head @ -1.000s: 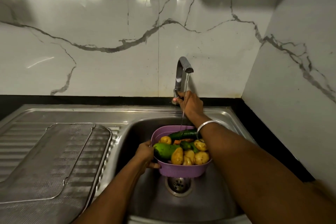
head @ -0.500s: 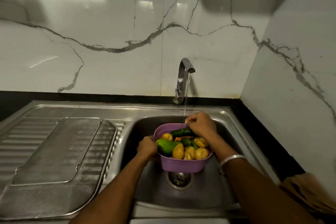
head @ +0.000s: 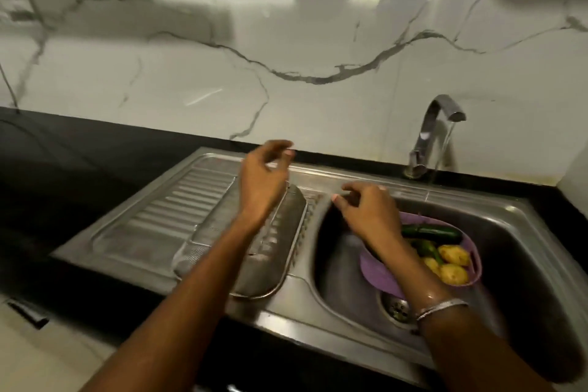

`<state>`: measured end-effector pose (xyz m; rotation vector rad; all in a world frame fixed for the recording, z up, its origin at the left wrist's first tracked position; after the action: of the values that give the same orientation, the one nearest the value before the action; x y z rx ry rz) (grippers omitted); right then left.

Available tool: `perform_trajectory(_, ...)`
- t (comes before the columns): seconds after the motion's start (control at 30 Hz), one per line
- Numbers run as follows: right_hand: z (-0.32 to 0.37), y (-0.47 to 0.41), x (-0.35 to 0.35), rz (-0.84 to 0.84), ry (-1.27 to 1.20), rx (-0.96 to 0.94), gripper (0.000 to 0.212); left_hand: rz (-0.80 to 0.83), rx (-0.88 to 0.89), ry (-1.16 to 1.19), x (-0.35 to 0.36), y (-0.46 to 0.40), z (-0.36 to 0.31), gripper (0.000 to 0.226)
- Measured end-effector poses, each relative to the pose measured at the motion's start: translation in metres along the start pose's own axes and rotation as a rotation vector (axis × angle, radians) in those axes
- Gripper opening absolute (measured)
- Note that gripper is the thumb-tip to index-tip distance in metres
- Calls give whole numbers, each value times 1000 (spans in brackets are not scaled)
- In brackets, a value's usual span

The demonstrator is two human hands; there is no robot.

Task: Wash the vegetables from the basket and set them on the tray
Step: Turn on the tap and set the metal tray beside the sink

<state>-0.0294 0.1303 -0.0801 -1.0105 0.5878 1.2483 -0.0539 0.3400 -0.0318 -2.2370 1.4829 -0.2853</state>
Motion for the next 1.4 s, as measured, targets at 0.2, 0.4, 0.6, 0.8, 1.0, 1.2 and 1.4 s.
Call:
perform_trajectory(0.2, 34, 24, 71, 218, -171, 150, 70, 114, -417, -629, -134, 4, 63, 66)
perform_trajectory(0.4, 17, 40, 92, 345, -234, 227, 65, 249, -621, -387, -133, 10, 69, 56)
perform_trajectory(0.6, 11, 40, 84, 322, -405, 282, 29, 283, -698, -242, -119, 10, 68, 14)
perform_trajectory(0.8, 13, 30, 39, 64, -696, 137, 38, 236, -537, 98, -120, 1, 47, 57)
perform_trajectory(1.0, 30, 33, -19, -400, -725, -170, 41, 214, -215, 294, -108, -10, -19, 39)
perform_trajectory(1.2, 26, 36, 16, -445, -629, -312, 35, 60, -440, 623, -116, 10, -7, 59)
perform_trajectory(1.4, 18, 24, 43, -331, -654, -256, 45, -90, -564, 498, -121, 31, 43, 30)
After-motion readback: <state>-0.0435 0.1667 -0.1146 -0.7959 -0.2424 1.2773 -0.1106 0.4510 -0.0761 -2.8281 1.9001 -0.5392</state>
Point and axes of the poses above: each hand's wrist, its own y-axis away from the middle knuckle, its own x-axis out of the palm, z = x × y, the point moved 2 cm from there along -y, towards the middle knuckle, and after that the axes turned 11 degrees about y, right-handed, at the moved point
